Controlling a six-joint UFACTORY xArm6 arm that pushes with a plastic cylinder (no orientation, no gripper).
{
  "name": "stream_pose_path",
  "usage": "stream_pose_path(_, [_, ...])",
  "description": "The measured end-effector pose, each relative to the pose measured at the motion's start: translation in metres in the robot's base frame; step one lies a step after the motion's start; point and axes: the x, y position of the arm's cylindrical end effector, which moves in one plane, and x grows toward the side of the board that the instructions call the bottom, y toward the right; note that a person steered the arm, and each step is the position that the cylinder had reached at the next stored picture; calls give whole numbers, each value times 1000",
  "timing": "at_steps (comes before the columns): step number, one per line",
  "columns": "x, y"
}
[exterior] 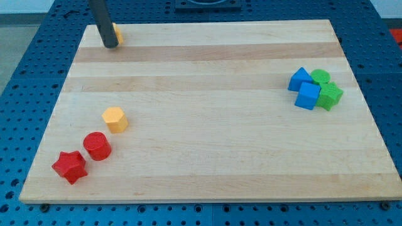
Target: Slide the yellow hexagon down a bit
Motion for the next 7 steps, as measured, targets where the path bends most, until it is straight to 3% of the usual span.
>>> stream_pose_path(3, [74,42])
stream_pose_path(4, [79,43])
stream_pose_path(6, [196,64])
stream_pose_path(7, [231,73])
